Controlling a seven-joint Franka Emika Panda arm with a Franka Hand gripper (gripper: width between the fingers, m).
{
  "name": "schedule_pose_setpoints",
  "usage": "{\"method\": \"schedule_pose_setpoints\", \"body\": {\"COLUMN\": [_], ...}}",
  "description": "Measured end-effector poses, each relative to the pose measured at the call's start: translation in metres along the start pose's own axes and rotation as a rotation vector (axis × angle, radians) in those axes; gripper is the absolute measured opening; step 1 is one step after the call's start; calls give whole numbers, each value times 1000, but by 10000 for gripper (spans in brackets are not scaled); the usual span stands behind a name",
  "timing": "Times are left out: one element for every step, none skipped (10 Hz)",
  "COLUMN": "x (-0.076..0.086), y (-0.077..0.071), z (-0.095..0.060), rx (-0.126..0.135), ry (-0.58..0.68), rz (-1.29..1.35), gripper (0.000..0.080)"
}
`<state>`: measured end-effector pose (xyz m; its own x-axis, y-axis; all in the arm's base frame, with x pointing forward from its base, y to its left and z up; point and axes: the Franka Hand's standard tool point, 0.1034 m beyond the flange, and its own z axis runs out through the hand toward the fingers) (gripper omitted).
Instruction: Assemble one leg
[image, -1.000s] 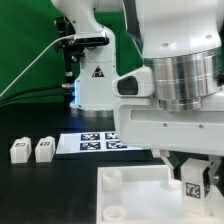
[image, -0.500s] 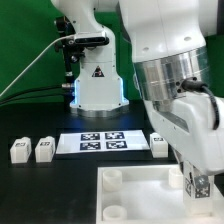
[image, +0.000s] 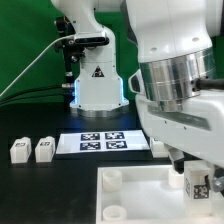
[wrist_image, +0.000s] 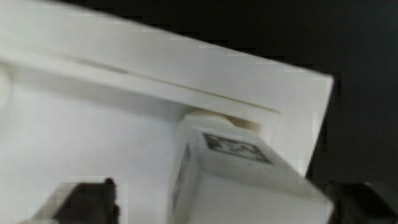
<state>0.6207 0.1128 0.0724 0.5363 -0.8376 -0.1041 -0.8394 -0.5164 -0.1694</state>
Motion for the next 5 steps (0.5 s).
{"method": "schedule_pose_setpoints", "body": {"x": [-1, 1, 1, 2, 3], "y": [0, 1, 1, 2, 3], "z": [-1, 0, 0, 0, 1], "rx": [-10, -11, -12, -15, -26], "ry": [2, 2, 2, 3, 6], "rz": [-131, -241, -326, -429, -574], "gripper": [644, 644, 644, 649, 649]}}
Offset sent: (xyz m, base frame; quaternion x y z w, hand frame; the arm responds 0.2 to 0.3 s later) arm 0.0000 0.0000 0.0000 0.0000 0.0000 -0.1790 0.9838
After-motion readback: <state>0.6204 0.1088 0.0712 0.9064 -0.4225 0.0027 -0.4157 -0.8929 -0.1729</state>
